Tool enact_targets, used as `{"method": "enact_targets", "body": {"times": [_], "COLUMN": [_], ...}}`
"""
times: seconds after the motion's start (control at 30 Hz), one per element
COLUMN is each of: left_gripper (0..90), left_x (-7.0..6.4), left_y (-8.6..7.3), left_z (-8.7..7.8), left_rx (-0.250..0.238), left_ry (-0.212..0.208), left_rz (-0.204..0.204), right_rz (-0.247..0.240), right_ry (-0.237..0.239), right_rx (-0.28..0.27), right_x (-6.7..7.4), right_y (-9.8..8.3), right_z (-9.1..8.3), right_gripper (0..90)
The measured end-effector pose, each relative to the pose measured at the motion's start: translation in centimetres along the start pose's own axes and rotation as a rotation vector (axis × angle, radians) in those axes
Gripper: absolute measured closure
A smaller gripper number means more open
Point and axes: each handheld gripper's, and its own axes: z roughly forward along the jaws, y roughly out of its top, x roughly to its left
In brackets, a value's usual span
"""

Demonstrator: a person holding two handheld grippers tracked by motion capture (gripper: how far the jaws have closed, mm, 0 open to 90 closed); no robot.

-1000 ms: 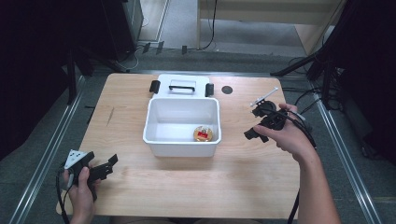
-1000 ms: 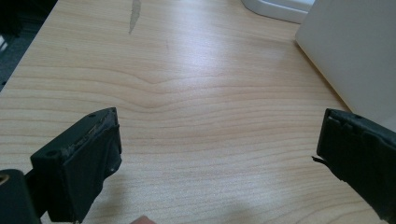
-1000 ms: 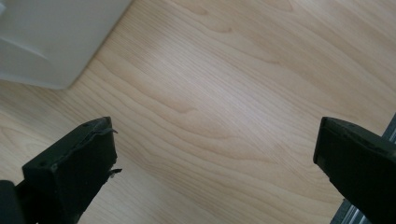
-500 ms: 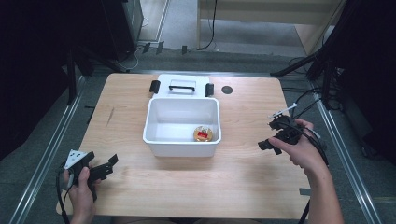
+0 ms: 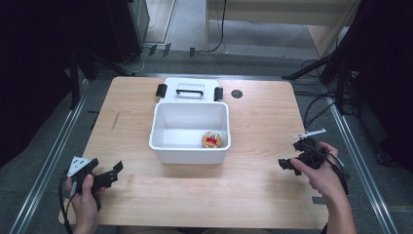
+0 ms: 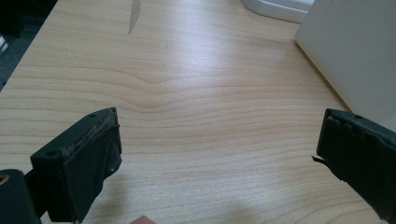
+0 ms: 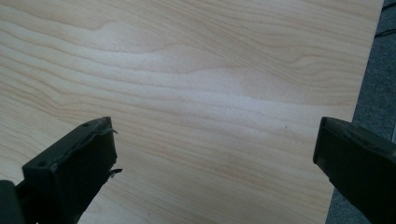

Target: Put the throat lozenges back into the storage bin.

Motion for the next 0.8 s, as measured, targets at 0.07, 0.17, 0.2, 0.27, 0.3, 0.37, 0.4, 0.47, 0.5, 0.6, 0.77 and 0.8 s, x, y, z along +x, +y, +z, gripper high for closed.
{"method": "enact_targets", "body": {"times": [0.07, 0.17, 0.2, 0.27, 0.3, 0.37, 0.4, 0.47, 0.5, 0.6, 0.77, 0.8], "left_gripper": [0.2, 0.3, 0.2, 0.3, 0.3, 0.3, 0.3, 0.2, 0.2, 0.2, 0.2, 0.2], "left_x": [0.0, 0.0, 0.0, 0.0, 0.0, 0.0, 0.0, 0.0, 0.0, 0.0, 0.0, 0.0], "left_y": [0.0, 0.0, 0.0, 0.0, 0.0, 0.0, 0.0, 0.0, 0.0, 0.0, 0.0, 0.0], "left_z": [0.0, 0.0, 0.0, 0.0, 0.0, 0.0, 0.0, 0.0, 0.0, 0.0, 0.0, 0.0], "left_rx": [0.000, 0.000, 0.000, 0.000, 0.000, 0.000, 0.000, -0.001, 0.000, -0.001, 0.000, 0.000], "left_ry": [0.000, 0.001, 0.001, 0.001, 0.001, 0.001, 0.001, 0.001, 0.001, 0.002, 0.002, 0.002], "left_rz": [-0.001, -0.001, -0.001, -0.002, -0.001, -0.001, -0.001, -0.002, -0.002, -0.002, -0.002, -0.003], "right_rz": [0.016, 0.034, 0.042, 0.062, 0.073, 0.087, 0.096, 0.123, 0.133, 0.183, 0.240, 0.250], "right_ry": [-0.001, -0.017, -0.022, -0.028, -0.032, -0.045, -0.048, -0.049, -0.052, -0.056, -0.041, -0.045], "right_rx": [-0.015, -0.050, -0.064, -0.102, -0.123, -0.161, -0.177, -0.227, -0.246, -0.315, -0.423, -0.439], "right_x": [-0.2, -0.7, -0.8, -1.1, -1.3, -1.4, -1.4, -1.6, -1.6, -1.9, -2.5, -2.5], "right_y": [-0.8, -2.0, -2.3, -3.2, -3.7, -4.7, -5.0, -6.2, -6.6, -8.3, -10.6, -11.0], "right_z": [0.2, 0.4, 0.3, 0.3, 0.4, 0.6, 0.6, 0.9, 1.0, 1.4, 1.3, 1.2], "right_gripper": [0.0, 0.0, 0.0, 0.0, 0.0, 0.0, 0.0, 0.0, 0.0, 0.0, 0.0, 0.0]}}
